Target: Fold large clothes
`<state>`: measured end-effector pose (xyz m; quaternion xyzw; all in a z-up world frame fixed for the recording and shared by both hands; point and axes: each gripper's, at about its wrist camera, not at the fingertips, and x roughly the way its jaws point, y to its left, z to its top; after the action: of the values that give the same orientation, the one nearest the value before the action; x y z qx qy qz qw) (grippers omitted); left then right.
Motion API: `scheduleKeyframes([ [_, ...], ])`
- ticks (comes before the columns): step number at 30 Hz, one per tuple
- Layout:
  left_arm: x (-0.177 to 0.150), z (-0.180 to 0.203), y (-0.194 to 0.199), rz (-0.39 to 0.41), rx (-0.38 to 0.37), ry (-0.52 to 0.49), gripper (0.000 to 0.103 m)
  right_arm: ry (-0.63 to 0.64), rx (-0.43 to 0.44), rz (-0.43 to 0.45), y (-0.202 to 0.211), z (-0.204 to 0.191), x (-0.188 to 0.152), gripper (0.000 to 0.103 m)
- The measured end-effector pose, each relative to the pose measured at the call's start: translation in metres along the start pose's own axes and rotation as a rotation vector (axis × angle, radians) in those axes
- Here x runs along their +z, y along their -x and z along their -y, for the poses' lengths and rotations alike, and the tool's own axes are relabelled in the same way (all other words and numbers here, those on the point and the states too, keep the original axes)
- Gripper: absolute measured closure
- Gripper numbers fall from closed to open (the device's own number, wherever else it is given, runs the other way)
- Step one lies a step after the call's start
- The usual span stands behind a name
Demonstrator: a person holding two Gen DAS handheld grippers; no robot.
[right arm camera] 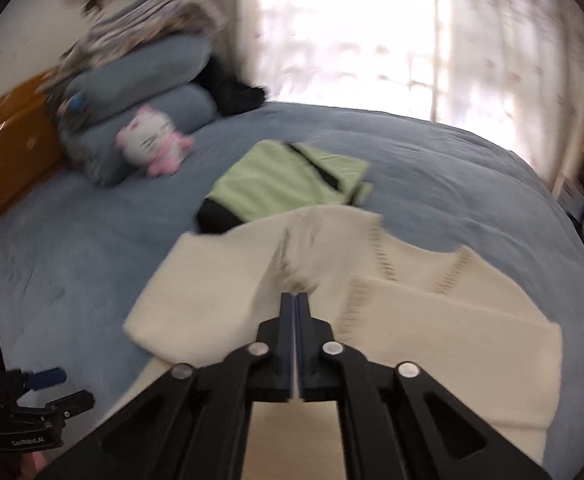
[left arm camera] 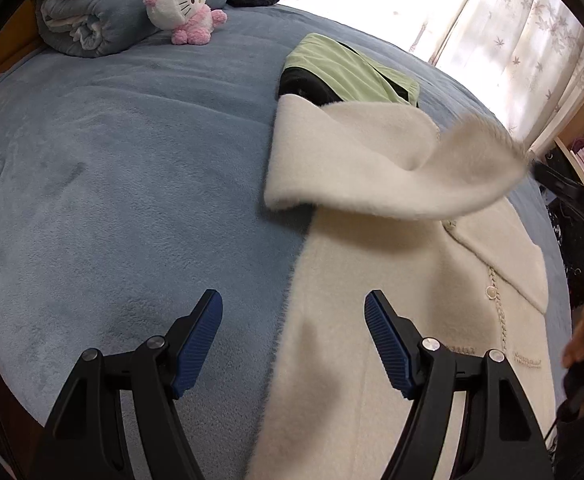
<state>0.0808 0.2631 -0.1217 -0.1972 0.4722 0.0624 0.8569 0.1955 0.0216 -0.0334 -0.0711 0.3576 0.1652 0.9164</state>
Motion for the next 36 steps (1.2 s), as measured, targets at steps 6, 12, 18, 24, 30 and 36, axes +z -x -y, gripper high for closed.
scheduleKeyframes([
  [6,-0.007,0.014,-0.004,-0.018,-0.015,-0.048,0.031,-0.163,0.040,-0.163,-0.007,0.071,-0.054,0.103],
  [12,-0.010,0.031,-0.011,-0.036,-0.006,-0.082,0.031,-0.340,0.233,-0.287,-0.043,0.090,-0.075,0.090],
  [18,-0.012,0.033,-0.015,-0.049,0.012,-0.105,0.031,-0.413,0.277,-0.316,-0.083,0.089,-0.070,0.073],
  [24,-0.010,0.031,-0.024,-0.058,0.030,-0.093,0.031,-0.390,0.245,-0.388,-0.123,0.076,-0.075,0.071],
  [30,-0.009,0.039,-0.028,-0.057,0.031,-0.104,0.031,-0.257,0.191,-0.344,-0.121,0.050,-0.062,0.084],
  [36,-0.005,0.047,-0.027,-0.038,0.041,-0.127,0.031,-0.101,0.191,-0.058,-0.045,0.031,-0.008,0.087],
])
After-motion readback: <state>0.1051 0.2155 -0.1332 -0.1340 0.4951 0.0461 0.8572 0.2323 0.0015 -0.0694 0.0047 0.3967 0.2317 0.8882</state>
